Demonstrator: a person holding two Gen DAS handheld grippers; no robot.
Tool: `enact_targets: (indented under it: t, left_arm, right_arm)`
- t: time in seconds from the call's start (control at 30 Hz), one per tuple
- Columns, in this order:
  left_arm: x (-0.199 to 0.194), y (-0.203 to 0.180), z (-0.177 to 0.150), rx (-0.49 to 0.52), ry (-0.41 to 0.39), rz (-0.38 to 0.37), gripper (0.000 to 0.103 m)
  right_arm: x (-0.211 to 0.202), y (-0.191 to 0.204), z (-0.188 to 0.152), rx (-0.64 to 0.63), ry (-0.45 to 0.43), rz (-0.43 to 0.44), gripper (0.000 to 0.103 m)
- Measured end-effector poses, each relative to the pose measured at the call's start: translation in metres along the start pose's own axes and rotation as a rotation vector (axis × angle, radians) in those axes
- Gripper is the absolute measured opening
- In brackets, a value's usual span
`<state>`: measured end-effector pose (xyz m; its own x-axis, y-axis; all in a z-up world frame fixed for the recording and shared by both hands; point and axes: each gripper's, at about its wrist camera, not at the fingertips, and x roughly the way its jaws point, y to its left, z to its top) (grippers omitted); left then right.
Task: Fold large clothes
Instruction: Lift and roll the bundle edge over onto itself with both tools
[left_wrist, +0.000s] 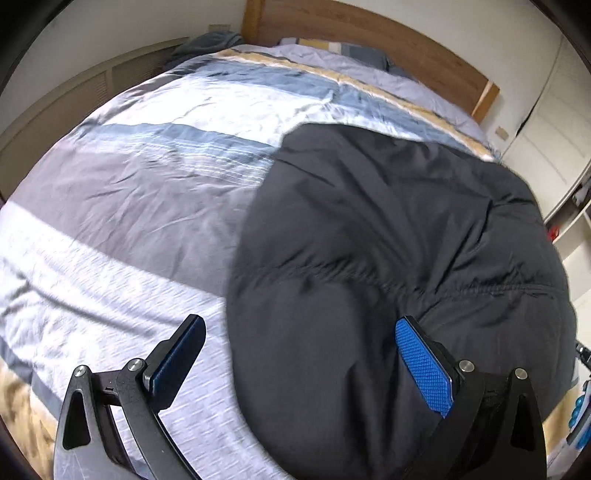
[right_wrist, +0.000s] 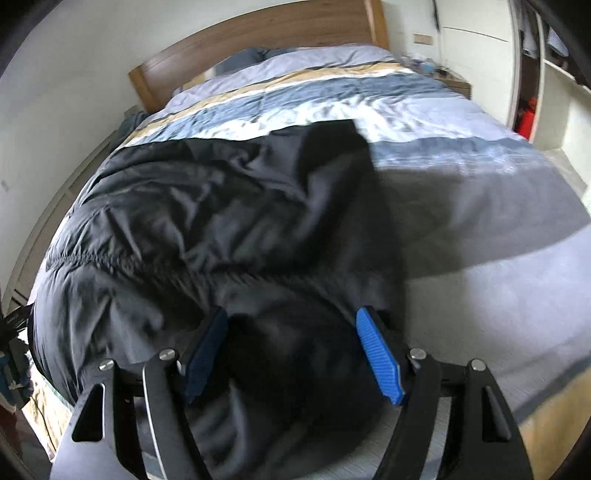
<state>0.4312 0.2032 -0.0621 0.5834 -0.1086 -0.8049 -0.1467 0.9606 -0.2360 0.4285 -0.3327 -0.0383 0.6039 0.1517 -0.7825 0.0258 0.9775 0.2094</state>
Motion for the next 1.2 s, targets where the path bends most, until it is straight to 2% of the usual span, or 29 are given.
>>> enact_targets:
  t: [0.17, 0.27, 0.33, 0.53, 0.6, 0.67, 0.77, 0.83, 0.9, 0.97, 1.07, 1.13, 1.2]
  left_arm:
    - [-0.015, 0.033, 0.0, -0.099, -0.028, -0.049, 0.102]
    - [-0.008, 0.047, 0.003, -0.177, -0.015, -0.099, 0.102]
    - [0.001, 0.052, 0.005, -0.213, 0.002, -0.13, 0.102]
    - [0.037, 0.055, 0.007, -0.304, 0.067, -0.232, 0.102]
    - [0.056, 0.056, 0.003, -0.343, 0.114, -0.287, 0.102]
    - [0.073, 0.057, -0.002, -0.38, 0.149, -0.347, 0.102]
    - [0.084, 0.056, -0.005, -0.413, 0.155, -0.451, 0.102]
    - [0.088, 0.048, -0.005, -0.425, 0.19, -0.59, 0.102]
    - [0.089, 0.032, -0.005, -0.393, 0.218, -0.671, 0.102]
    - [0.092, 0.019, -0.007, -0.345, 0.23, -0.675, 0.102]
    - [0.099, 0.015, -0.007, -0.369, 0.257, -0.648, 0.102]
    - [0.095, 0.006, -0.004, -0.364, 0.248, -0.638, 0.097]
    - [0.085, -0.006, -0.001, -0.349, 0.231, -0.663, 0.07]
  right_arm:
    - [-0.02, -0.03, -0.002, 0.096, -0.03, 0.04, 0.071]
    - [-0.016, -0.043, -0.002, 0.151, -0.01, 0.083, 0.072]
    - [-0.001, -0.054, -0.004, 0.224, 0.03, 0.153, 0.075]
    - [0.055, -0.075, -0.023, 0.369, 0.132, 0.275, 0.084]
    - [0.069, -0.079, -0.029, 0.407, 0.145, 0.317, 0.093]
    - [0.082, -0.083, -0.035, 0.451, 0.167, 0.381, 0.095]
    - [0.099, -0.078, -0.039, 0.494, 0.198, 0.519, 0.098]
    - [0.106, -0.07, -0.036, 0.498, 0.218, 0.6, 0.098]
    - [0.113, -0.057, -0.034, 0.489, 0.229, 0.673, 0.101]
    - [0.119, -0.051, -0.034, 0.47, 0.231, 0.676, 0.103]
    - [0.124, -0.051, -0.037, 0.492, 0.212, 0.672, 0.103]
    - [0.122, -0.046, -0.036, 0.491, 0.202, 0.644, 0.103]
    - [0.119, -0.039, -0.033, 0.505, 0.189, 0.63, 0.101]
